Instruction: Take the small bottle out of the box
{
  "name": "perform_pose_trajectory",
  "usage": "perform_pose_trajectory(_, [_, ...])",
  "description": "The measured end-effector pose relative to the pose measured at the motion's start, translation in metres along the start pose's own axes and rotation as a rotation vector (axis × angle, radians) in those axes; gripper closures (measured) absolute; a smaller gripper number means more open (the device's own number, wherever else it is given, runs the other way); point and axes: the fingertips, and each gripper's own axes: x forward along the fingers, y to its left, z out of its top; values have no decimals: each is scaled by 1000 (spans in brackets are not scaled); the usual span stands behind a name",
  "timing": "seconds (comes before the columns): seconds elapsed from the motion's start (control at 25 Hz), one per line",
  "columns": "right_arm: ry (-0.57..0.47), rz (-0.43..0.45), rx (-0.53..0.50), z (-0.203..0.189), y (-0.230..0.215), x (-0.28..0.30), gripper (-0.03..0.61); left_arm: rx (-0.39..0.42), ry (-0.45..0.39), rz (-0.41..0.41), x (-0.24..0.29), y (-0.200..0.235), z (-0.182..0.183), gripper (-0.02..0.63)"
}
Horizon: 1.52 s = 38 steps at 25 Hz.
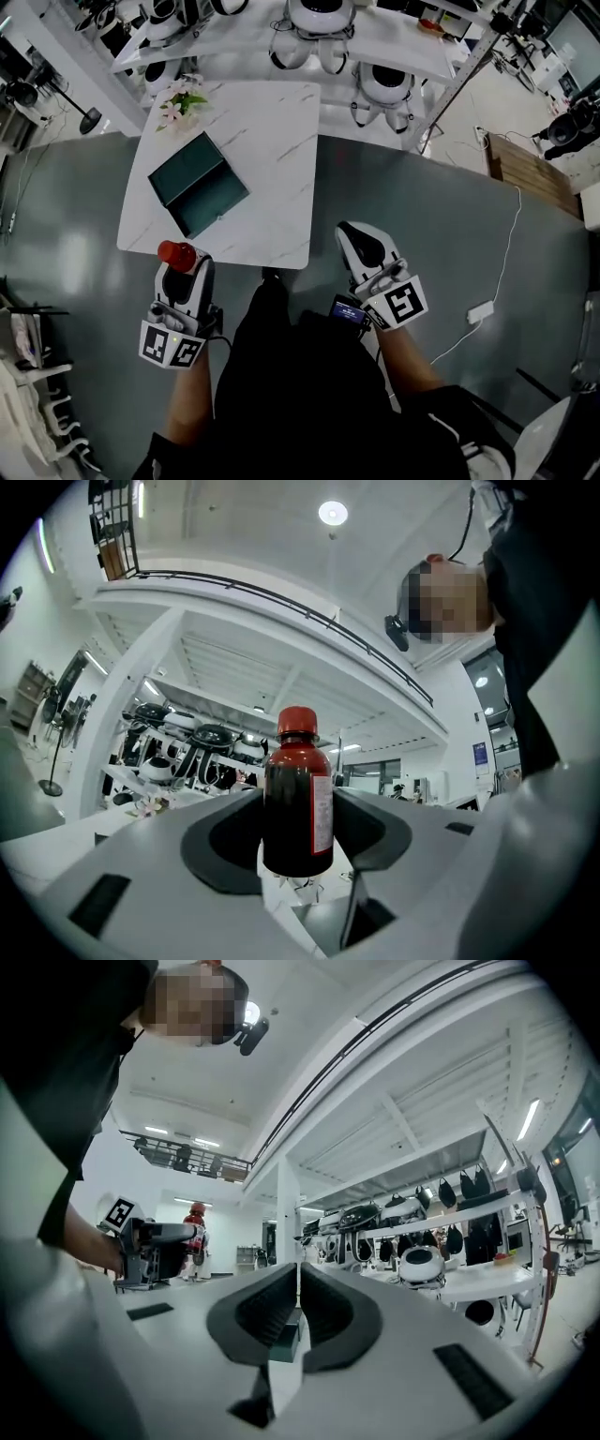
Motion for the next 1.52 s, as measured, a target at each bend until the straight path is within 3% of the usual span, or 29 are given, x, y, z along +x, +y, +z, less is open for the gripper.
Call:
perform_pose_trajectory(0.24, [7, 24, 47, -5, 36, -32, 541, -20, 20, 23, -43, -25, -1, 382])
perform_pose_trajectory(0.48, [22, 20, 92, -10, 77, -45, 541, -35, 53, 32, -86, -21, -14, 382])
perform_pose_trajectory(0.84, [33, -53, 128, -13, 166, -46, 541, -15, 63, -53, -173, -10, -2, 380])
perform_pose_trajectory(1.04, [46, -23, 65, -8, 239, -48, 541, -4, 48, -85, -237, -3, 7, 380])
perform_pose_trajectory(1.24, [48, -91, 33, -11, 285, -67, 541, 4, 54, -106, -289, -4, 6, 380])
perform_pose_trajectory(1.52, [155, -92, 26, -31, 347, -110, 541, -99, 110, -117, -359, -18, -33, 380])
